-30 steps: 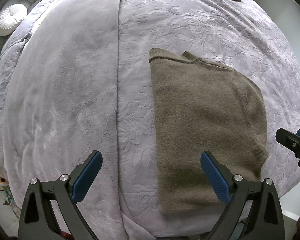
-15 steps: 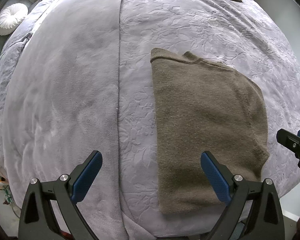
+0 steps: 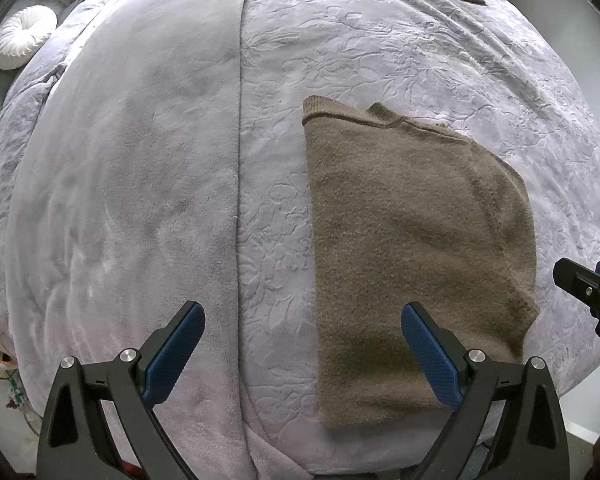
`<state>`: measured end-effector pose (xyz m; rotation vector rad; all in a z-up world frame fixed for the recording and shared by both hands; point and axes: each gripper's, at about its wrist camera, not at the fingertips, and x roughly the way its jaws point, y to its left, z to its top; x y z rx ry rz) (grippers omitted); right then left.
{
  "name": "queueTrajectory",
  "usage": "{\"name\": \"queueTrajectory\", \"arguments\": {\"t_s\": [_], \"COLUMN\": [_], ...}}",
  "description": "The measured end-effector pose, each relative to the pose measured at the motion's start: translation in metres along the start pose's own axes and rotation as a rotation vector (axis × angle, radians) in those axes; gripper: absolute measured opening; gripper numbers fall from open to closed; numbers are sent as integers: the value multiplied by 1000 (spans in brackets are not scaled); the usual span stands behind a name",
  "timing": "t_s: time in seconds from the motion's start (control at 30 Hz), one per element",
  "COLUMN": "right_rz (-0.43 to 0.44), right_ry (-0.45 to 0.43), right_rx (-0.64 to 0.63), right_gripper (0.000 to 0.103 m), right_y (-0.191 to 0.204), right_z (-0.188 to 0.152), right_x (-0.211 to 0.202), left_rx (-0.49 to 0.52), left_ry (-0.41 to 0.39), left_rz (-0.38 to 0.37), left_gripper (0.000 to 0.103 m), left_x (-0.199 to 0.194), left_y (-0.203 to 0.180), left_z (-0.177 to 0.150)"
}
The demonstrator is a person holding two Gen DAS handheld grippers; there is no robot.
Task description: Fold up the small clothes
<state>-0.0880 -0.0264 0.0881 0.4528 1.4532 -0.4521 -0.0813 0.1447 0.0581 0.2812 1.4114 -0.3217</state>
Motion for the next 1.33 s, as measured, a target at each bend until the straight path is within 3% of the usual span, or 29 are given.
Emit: {"name": "queueTrajectory", "arguments": {"t_s": [0.87, 1.33], "right_rz": [-4, -6], "right_ry": [9, 17], "right_rx": [-9, -12], "right_gripper": [103, 103], "right_y": [-1, 0], "right_z": [-2, -2], "right_x": [0, 2], "left_rx": [-5, -11], "left_ry": [-1, -2], "left_rz": [27, -12], "left_gripper": [99, 99], "left_x": [1, 0], "left_y": [-1, 0], "left_z": [0, 3]}}
